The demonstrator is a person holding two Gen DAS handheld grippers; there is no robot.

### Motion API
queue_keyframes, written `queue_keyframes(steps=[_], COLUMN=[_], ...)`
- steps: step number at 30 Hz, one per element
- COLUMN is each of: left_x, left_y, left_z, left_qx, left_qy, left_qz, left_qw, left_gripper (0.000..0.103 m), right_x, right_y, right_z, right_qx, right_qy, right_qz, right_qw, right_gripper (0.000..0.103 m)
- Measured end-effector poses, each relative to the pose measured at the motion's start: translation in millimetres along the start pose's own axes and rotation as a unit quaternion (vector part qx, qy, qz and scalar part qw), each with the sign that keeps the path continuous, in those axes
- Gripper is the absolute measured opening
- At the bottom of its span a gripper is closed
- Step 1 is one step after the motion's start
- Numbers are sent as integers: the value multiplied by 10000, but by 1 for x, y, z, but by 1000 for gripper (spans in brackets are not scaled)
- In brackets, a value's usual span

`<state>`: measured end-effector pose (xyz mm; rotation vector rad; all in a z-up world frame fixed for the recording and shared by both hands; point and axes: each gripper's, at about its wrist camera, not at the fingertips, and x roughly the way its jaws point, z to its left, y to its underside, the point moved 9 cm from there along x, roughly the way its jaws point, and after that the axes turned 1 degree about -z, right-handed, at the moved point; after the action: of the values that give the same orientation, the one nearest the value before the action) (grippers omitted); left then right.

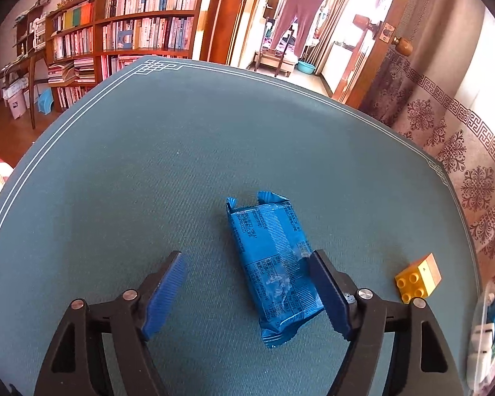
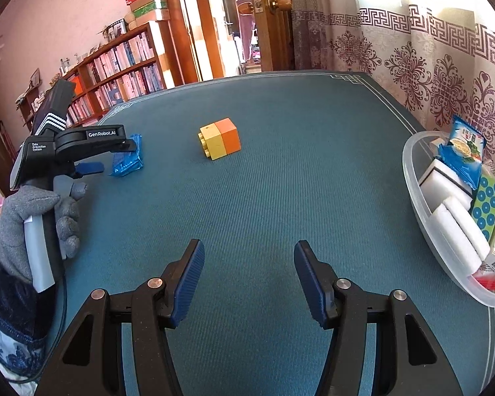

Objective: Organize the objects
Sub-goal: 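Grasp the blue wrapped packet with the left tool, then grasp the orange-and-yellow brick with the right tool while left holds the blue packet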

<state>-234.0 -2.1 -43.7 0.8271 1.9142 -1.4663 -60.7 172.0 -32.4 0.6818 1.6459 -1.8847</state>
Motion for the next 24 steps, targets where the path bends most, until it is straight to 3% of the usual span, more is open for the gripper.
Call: queue_keyframes(steps=[6,11,17,19,21,24], left_x=[-2,4,9,8,7,6], left_y=[-1,0,0,0,0,-1], left_z=[-5,-4,0,0,-1,-2], left_qx=[17,82,75,155,263,320], left_qy=[-95,-389,-452,-500,-518,-440], left_qz=[-101,-142,-135,-169,-185,-184], left_qw=[9999,9991,9989,9985,9981,9983], left_gripper=[95,95,95,90,70,49], right_x=[9,12,15,17,19,21], right_y=[10,14,14,13,10,4], right_z=[4,3,3,2,2,2], right_qx=[1,32,18,-12,-40,-81], right_qy=[-37,-34,-18,-4,16,51], right_qz=[124,163,196,195,188,146], right_qw=[9999,9999,9998,9998,9998,9998], right_gripper=[58,58,58,58,58,58])
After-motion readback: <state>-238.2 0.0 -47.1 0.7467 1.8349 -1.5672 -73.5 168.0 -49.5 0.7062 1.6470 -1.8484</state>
